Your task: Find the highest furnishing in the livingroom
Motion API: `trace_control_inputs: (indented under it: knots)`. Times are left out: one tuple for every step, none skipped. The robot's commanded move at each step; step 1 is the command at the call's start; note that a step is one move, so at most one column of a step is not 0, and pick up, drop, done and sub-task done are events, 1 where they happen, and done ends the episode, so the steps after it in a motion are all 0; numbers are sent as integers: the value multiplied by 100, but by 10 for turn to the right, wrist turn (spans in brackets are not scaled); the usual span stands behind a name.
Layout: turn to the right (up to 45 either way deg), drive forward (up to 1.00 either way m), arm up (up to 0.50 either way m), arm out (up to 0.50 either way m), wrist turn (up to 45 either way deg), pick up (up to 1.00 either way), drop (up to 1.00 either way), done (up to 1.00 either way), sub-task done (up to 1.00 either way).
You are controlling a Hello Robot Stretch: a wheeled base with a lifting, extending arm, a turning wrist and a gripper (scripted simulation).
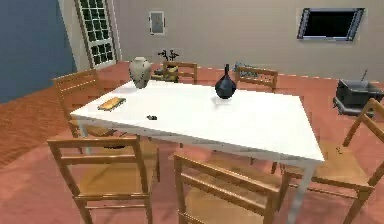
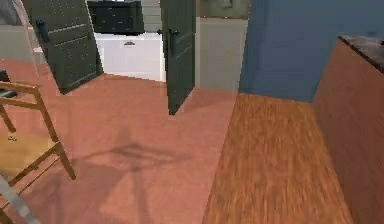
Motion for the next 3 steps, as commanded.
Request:
trace_control_inputs:
  knots:
    - [450, 0, 0, 0, 0, 0, 0, 0, 0]
    - [390, 0, 0, 0, 0, 0, 0, 0, 0]
    - [0, 40, 0, 0, 0, 0, 0, 0, 0]
